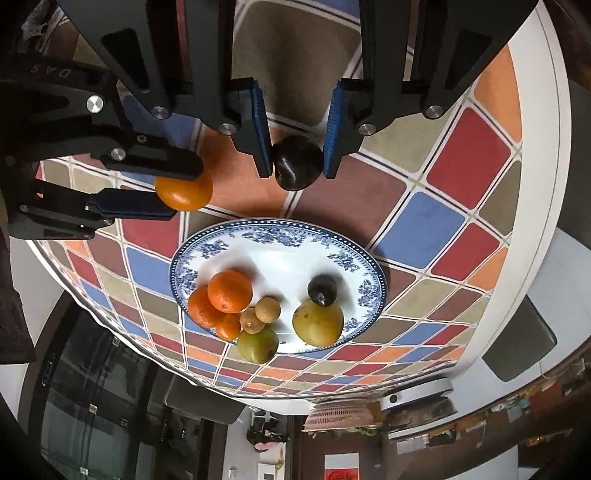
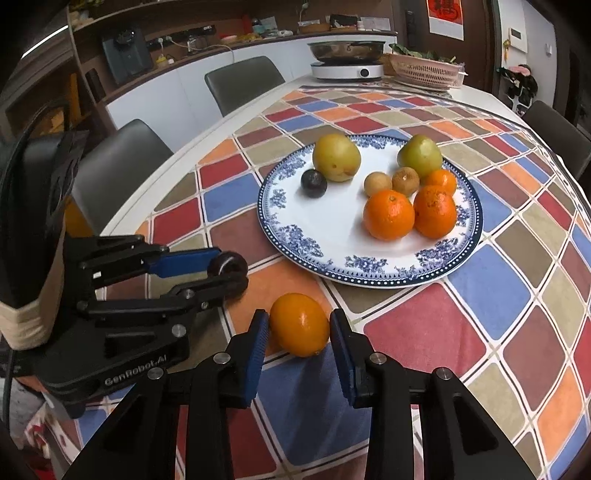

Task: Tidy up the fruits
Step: 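Grasp the orange with the right tool while the left tool grasps the dark plum, then carry the orange in the right tool while the left tool carries the plum over the plate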

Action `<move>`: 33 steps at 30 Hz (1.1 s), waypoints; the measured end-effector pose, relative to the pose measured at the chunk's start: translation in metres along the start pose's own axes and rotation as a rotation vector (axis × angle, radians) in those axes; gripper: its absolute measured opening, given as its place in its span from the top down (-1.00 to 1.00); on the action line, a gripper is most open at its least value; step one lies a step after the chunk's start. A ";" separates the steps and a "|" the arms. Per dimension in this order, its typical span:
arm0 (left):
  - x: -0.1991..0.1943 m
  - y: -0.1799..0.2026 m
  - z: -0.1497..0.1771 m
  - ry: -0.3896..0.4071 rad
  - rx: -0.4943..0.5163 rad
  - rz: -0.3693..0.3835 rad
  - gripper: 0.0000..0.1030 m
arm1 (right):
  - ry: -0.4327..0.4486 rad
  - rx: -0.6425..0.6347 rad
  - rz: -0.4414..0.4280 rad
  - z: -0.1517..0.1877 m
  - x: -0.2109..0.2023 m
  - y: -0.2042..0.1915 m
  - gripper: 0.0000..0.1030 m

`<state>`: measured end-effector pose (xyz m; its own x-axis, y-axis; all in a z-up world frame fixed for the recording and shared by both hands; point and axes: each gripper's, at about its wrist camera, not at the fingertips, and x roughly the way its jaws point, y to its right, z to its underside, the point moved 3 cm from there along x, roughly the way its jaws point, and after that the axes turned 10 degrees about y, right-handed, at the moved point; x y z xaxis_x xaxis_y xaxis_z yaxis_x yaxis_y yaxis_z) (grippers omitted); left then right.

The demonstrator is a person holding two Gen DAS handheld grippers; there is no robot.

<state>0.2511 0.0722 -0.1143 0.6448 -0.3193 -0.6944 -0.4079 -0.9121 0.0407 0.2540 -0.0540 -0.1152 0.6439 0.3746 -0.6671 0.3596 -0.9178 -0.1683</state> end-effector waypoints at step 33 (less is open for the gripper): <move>-0.091 0.035 -0.045 0.170 -0.096 -0.067 0.46 | 0.211 -0.010 -0.067 -0.037 -0.092 0.004 0.32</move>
<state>0.2072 0.0574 -0.0173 0.7715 -0.2886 -0.5670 -0.3021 -0.9505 0.0728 0.2212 -0.0869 -0.0274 0.7450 0.4547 -0.4881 0.4121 -0.8891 -0.1992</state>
